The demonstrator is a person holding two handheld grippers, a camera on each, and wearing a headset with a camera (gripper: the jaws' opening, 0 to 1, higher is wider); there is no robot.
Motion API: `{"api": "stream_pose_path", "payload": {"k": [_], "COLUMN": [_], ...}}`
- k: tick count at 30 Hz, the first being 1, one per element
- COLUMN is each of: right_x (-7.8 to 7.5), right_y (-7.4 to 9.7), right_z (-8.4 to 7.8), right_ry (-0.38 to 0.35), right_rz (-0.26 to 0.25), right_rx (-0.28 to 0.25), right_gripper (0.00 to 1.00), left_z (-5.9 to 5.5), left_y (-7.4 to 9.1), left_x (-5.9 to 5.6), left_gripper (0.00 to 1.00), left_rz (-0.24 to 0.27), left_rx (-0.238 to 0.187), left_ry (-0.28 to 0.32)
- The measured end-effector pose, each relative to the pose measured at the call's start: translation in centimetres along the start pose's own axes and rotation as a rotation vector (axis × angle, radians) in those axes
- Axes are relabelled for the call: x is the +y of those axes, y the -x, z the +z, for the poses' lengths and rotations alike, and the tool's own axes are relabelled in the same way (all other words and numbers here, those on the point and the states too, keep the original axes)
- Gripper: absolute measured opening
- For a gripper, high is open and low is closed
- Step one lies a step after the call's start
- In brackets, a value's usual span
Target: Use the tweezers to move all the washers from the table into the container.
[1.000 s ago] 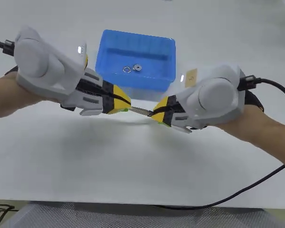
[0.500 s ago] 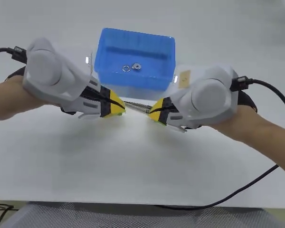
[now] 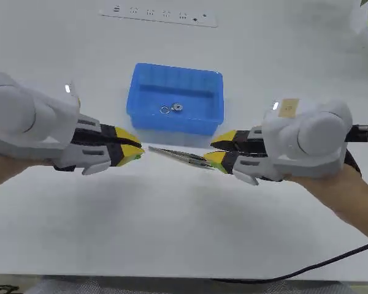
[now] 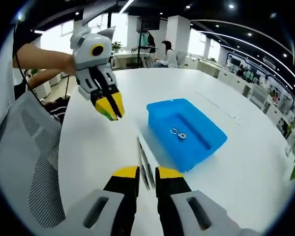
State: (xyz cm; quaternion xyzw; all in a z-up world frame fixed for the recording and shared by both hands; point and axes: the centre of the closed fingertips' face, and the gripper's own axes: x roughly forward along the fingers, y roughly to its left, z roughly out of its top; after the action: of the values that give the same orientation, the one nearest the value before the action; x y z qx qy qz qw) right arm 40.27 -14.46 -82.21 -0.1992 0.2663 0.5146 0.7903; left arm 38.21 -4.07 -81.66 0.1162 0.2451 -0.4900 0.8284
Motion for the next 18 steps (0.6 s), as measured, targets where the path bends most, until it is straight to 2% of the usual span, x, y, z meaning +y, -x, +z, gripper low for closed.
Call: {"api": "stream_pose_path", "payload": {"k": [1,5,8,11,12,14,16,18], "right_x": [0.1,1.5,2.8,4.0,4.4,4.6,4.7,4.8], "right_y": [0.7,3.0,4.5,5.8,6.3,6.9,7.6,8.2], "right_z": [-0.3,-1.1,-1.0,-0.6,-0.5,-0.3,0.2,0.6], "right_ry": [-0.012,-0.082,-0.145,-0.187,-0.181,-0.177,-0.19,-0.182], "right_rz": [-0.014,-0.042,-0.051,-0.039,-0.041,-0.062,-0.081,-0.102], "right_rx": [-0.004,-0.042,-0.093,-0.139,-0.152,-0.165,-0.205,-0.231], "right_gripper": [0.15,0.19,0.25,0.33,0.36,0.44,0.51,0.59], "left_z": [-0.2,-0.5,-0.3,0.0,0.2,0.4,0.7,1.5], "left_y": [0.7,2.3,3.3,3.9,4.1,4.4,4.7,5.1], "left_x": [-0.6,-2.8,-5.0,-6.8,-7.3,-8.0,-8.1,-7.9], "left_gripper": [0.11,0.2,0.29,0.39,0.46,0.56,0.63,0.67], "left_rz": [0.007,0.028,0.031,0.032,0.029,0.03,0.044,0.071], "left_rx": [0.001,-0.013,-0.049,-0.058,-0.058,-0.055,-0.054,-0.057], "left_ry": [0.026,0.048,0.083,0.065,0.06,0.06,0.043,0.041]}}
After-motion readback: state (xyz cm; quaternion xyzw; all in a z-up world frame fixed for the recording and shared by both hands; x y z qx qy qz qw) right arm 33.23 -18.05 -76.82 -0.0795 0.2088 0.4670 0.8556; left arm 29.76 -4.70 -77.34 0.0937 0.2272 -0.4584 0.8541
